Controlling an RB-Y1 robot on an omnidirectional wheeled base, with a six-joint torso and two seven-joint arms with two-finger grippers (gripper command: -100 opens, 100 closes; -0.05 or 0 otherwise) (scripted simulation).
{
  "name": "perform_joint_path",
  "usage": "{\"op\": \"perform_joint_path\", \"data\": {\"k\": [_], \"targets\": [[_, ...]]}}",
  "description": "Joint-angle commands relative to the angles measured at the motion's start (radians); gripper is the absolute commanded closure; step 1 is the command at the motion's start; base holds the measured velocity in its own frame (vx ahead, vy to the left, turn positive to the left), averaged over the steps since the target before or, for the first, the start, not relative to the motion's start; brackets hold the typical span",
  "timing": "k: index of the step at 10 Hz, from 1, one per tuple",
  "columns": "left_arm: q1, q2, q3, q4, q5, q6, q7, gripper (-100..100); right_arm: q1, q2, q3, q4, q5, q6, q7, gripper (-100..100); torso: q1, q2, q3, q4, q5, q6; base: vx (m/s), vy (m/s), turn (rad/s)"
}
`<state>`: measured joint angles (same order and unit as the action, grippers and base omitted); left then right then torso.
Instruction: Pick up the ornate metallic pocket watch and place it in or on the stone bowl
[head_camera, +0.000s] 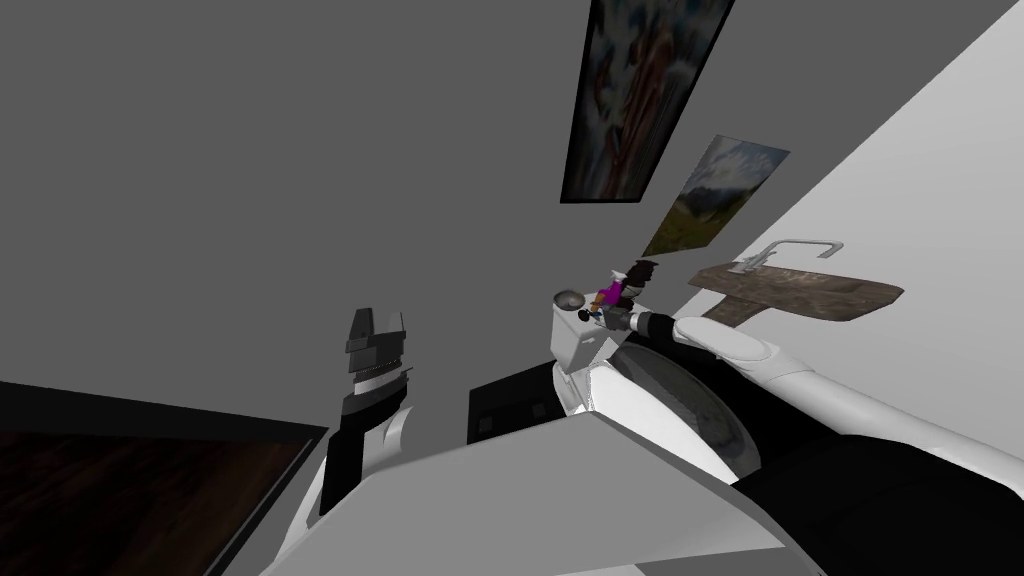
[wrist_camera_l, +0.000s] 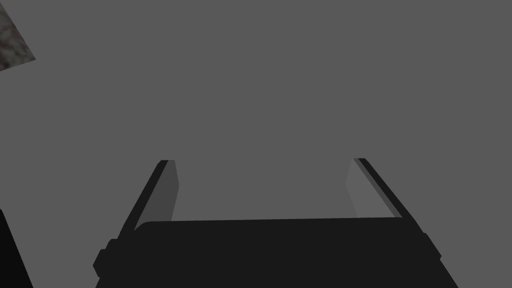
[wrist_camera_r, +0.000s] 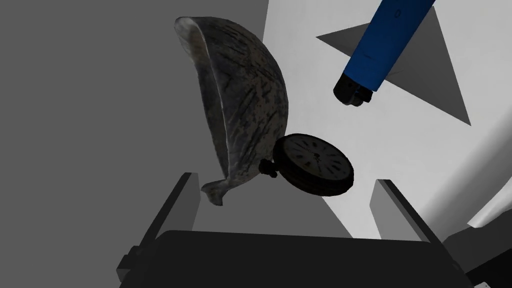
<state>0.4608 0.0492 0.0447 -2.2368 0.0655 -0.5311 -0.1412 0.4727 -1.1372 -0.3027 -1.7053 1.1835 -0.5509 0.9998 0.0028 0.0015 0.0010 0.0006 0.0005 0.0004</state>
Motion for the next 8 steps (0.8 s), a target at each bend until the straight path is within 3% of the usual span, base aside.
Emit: {"op": "perform_joint_path", "data": {"k": [1, 3, 4, 8], "targets": [[0.0, 0.0, 0.0, 0.0, 0.0, 0.0, 0.0, 0, -0.004, -0.003, -0.028, -0.013, 0.039, 0.029, 0.031, -100, 0.0, 0.0, 0.0, 0.0, 0.0, 0.0, -0.014, 0.016, -0.065], [0.0, 0.0, 0.0, 0.0, 0.0, 0.0, 0.0, 0, -0.004, -0.007, -0.067, -0.029, 0.082, 0.058, 0.071, -100, 0.0, 0.0, 0.0, 0.0, 0.0, 0.0, -0.014, 0.013, -0.083], [0.0, 0.0, 0.0, 0.0, 0.0, 0.0, 0.0, 0, -0.004, -0.007, -0.067, -0.029, 0.082, 0.058, 0.071, -100, 0.0, 0.0, 0.0, 0.0, 0.0, 0.0, -0.009, 0.007, -0.029], [0.0, 0.0, 0.0, 0.0, 0.0, 0.0, 0.0, 0, 0.001, -0.016, -0.124, -0.063, 0.162, 0.104, 0.142, -100, -0.002, 0.0, 0.0, 0.0, -0.001, 0.0, -0.005, -0.003, -0.044]]}}
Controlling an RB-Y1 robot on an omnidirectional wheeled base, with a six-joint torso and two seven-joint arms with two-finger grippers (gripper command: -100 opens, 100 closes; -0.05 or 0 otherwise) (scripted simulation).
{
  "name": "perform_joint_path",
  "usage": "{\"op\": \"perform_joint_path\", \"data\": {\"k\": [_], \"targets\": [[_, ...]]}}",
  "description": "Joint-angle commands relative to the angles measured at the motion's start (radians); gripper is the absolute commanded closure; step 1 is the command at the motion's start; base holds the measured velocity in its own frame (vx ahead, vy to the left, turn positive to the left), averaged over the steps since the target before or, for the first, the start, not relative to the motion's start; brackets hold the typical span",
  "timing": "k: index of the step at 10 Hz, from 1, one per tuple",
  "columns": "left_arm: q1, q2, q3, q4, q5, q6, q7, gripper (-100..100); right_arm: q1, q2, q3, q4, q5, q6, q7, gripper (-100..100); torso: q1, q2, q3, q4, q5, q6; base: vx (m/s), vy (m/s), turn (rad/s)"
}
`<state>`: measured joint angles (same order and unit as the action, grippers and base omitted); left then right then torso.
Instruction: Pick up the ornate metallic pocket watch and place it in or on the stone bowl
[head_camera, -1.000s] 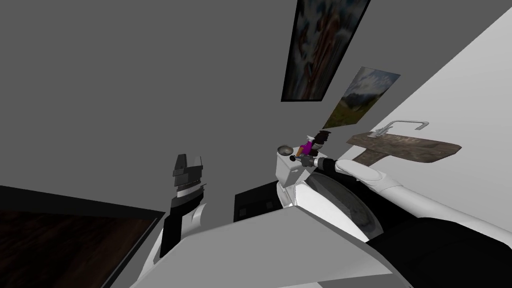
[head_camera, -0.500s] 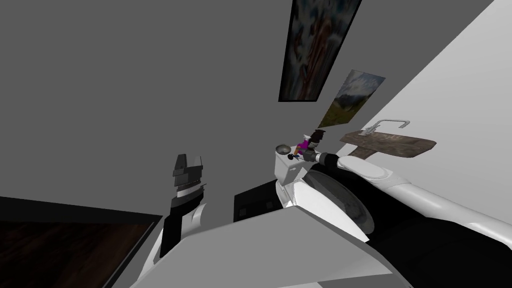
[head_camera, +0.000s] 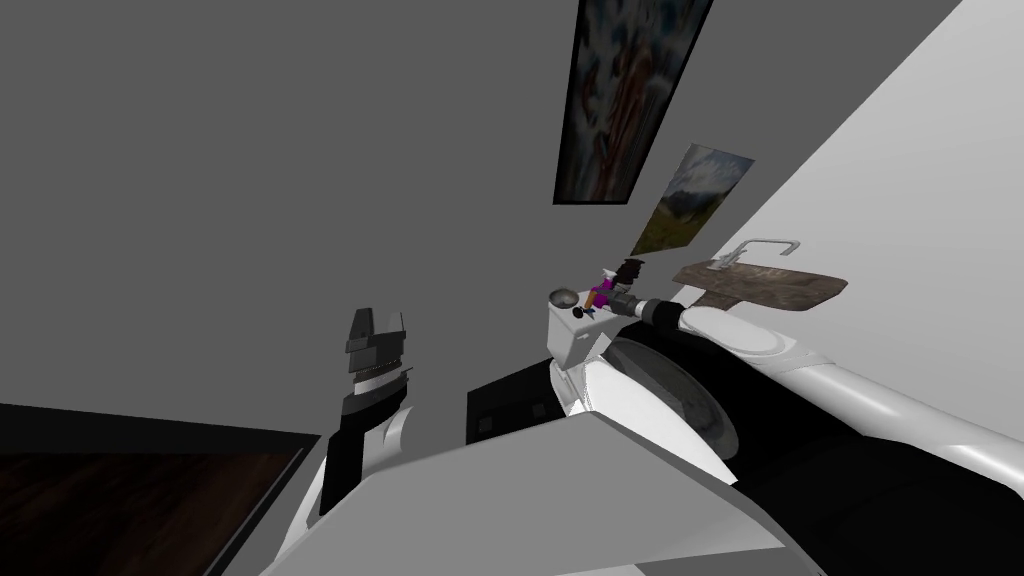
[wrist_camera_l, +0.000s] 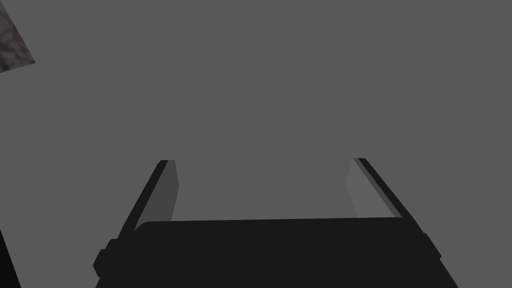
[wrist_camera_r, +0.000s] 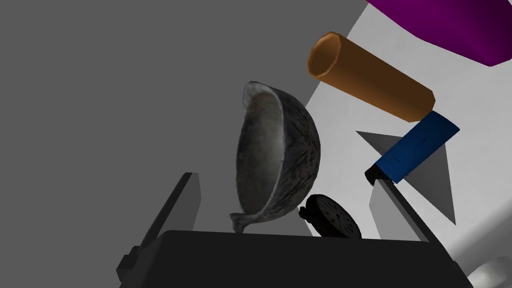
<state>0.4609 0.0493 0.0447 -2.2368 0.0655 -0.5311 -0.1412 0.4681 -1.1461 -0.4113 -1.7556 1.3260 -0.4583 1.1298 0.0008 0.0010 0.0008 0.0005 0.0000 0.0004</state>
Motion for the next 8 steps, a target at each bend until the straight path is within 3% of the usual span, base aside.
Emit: {"op": "perform_joint_path", "data": {"k": [1, 5, 8], "targets": [[0.0, 0.0, 0.0, 0.0, 0.0, 0.0, 0.0, 0, 0.007, -0.01, -0.022, -0.021, 0.036, 0.02, 0.026, -100, 0.0, 0.0, 0.0, 0.0, 0.0, 0.0, -0.002, -0.013, -0.045], [0.0, 0.0, 0.0, 0.0, 0.0, 0.0, 0.0, 0, 0.02, -0.021, -0.031, -0.06, 0.105, 0.044, 0.08, -100, -0.001, -0.001, -0.001, 0.0, 0.0, 0.0, 0.009, -0.022, -0.012], [0.0, 0.0, 0.0, 0.0, 0.0, 0.0, 0.0, 0, 0.036, -0.031, -0.014, -0.098, 0.162, 0.055, 0.118, -100, -0.002, -0.002, -0.001, -0.001, -0.001, 0.0, 0.022, -0.033, 0.014]]}}
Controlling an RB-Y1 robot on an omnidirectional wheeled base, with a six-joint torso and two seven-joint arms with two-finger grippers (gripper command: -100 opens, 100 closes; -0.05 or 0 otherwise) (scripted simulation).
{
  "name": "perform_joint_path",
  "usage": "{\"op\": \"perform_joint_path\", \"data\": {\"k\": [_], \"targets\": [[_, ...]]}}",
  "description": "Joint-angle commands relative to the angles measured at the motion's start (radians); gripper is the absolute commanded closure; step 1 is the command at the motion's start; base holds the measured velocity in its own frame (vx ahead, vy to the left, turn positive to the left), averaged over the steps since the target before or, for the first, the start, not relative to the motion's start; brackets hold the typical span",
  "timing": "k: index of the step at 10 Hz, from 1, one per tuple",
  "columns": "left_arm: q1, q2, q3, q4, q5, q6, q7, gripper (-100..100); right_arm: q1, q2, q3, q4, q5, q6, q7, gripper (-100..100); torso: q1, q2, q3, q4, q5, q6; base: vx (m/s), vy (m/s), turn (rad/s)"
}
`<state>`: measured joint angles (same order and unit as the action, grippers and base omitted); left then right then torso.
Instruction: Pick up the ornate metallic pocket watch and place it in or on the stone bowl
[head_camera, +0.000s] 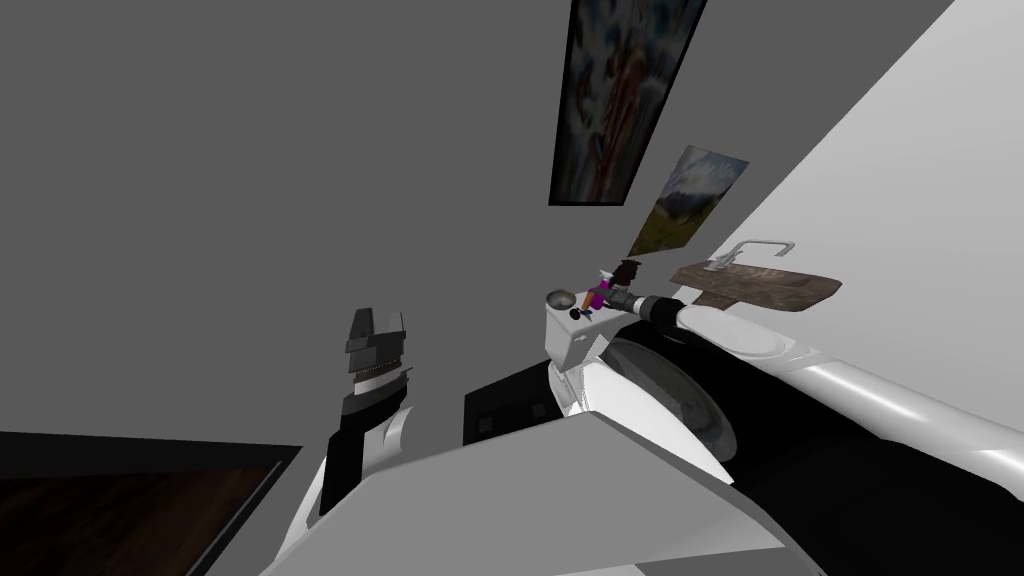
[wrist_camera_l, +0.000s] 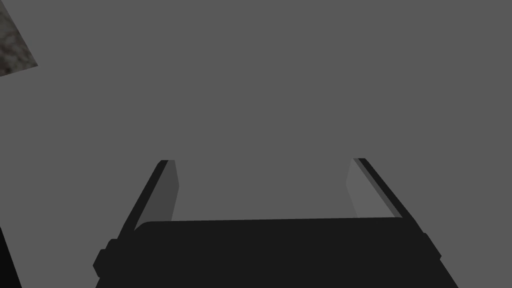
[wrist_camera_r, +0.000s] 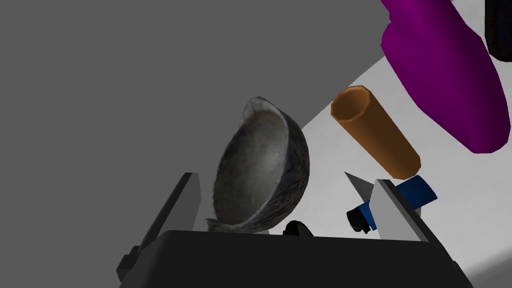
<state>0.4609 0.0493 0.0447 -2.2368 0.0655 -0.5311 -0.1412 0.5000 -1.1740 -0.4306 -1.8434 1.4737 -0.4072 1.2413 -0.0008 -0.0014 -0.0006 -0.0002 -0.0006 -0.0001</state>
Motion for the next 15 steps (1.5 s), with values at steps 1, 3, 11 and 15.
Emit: {"op": "perform_joint_path", "data": {"k": [1, 3, 11, 15], "targets": [[0.0, 0.0, 0.0, 0.0, 0.0, 0.0, 0.0, 0, 0.01, -0.006, 0.015, -0.023, 0.034, 0.005, 0.019, -100, 0.0, 0.0, 0.0, 0.0, 0.0, 0.0, 0.025, -0.034, 0.025], [0.0, 0.0, 0.0, 0.0, 0.0, 0.0, 0.0, 0, 0.023, -0.014, 0.039, -0.052, 0.074, 0.007, 0.043, -100, 0.0, 0.0, 0.0, 0.0, 0.0, 0.0, 0.026, -0.038, 0.034], [0.0, 0.0, 0.0, 0.0, 0.0, 0.0, 0.0, 0, 0.076, -0.049, 0.149, -0.165, 0.225, 0.001, 0.128, -100, 0.0, -0.001, 0.0, 0.0, 0.0, 0.0, 0.034, -0.037, 0.038], [0.0, 0.0, 0.0, 0.0, 0.0, 0.0, 0.0, 0, 0.106, -0.061, 0.182, -0.205, 0.264, 0.001, 0.17, -100, 0.0, 0.0, 0.0, 0.0, 0.0, 0.0, 0.028, -0.026, 0.034]]}}
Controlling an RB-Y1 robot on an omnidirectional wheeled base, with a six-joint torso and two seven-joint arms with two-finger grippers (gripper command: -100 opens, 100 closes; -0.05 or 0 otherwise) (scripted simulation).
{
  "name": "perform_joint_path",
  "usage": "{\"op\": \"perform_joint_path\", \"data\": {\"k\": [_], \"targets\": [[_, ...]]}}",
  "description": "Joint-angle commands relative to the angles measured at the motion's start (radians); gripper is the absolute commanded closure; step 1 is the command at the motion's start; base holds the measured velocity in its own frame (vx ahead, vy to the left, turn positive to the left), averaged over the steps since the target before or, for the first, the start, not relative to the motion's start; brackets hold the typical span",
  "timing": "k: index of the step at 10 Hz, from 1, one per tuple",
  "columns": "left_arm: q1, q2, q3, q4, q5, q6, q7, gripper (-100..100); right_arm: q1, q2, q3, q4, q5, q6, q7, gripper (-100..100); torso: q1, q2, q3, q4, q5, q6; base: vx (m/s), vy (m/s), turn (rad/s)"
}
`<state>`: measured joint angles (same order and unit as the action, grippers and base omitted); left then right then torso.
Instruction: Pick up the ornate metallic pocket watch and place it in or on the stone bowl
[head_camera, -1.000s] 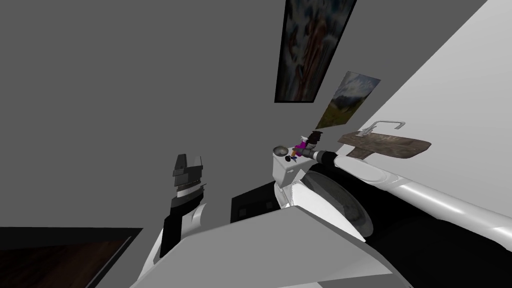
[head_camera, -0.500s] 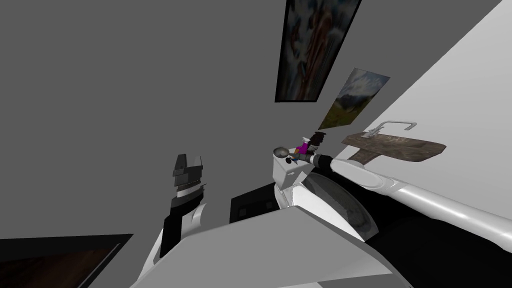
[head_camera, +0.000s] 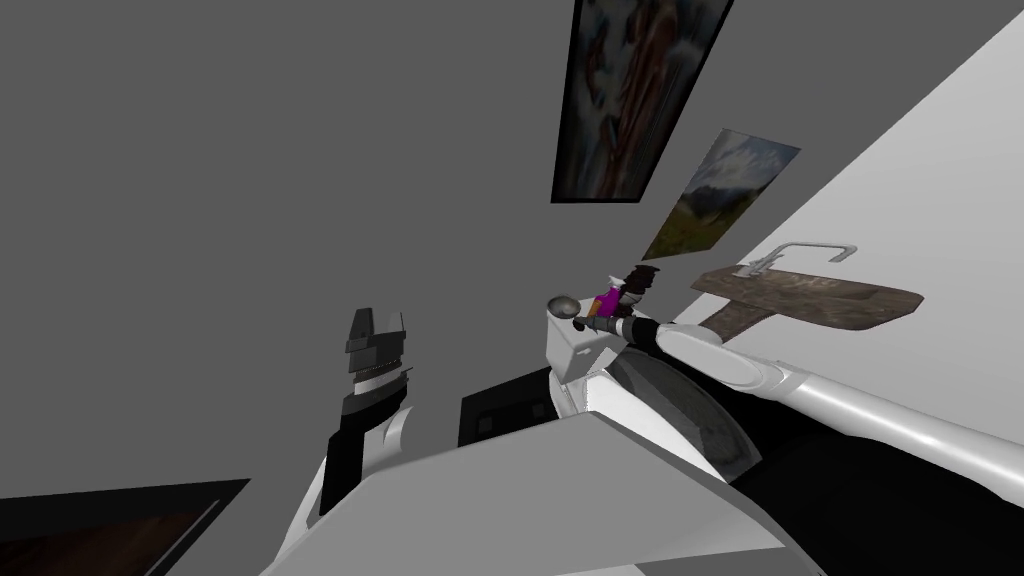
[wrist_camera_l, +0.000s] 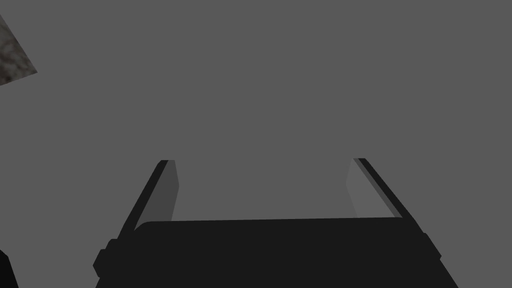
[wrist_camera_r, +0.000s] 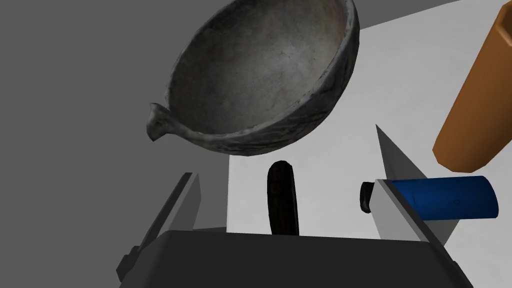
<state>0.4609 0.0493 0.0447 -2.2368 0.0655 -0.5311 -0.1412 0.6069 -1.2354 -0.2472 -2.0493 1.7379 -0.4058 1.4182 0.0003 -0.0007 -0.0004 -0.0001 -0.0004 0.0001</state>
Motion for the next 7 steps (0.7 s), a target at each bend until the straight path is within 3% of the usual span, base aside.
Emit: {"op": "perform_joint_path", "data": {"k": [1, 2, 7], "targets": [[0.0, 0.0, 0.0, 0.0, 0.0, 0.0, 0.0, 0, 0.0, 0.0, 0.0, 0.0, 0.0, 0.0, 0.0, 0, 0.0, 0.0, 0.0, 0.0, 0.0, 0.0, 0.0, 0.0, 0.0], [0.0, 0.0, 0.0, 0.0, 0.0, 0.0, 0.0, 0, -0.011, 0.007, 0.004, 0.038, 0.003, 0.006, -0.006, -100, 0.001, 0.001, 0.0, 0.0, 0.0, 0.0, -0.039, 0.012, 0.289], [0.0, 0.0, 0.0, 0.0, 0.0, 0.0, 0.0, 0, -0.036, 0.022, 0.014, 0.128, 0.009, 0.018, -0.017, -100, 0.0, 0.004, 0.002, 0.0, -0.001, 0.0, -0.063, 0.016, 0.181]]}}
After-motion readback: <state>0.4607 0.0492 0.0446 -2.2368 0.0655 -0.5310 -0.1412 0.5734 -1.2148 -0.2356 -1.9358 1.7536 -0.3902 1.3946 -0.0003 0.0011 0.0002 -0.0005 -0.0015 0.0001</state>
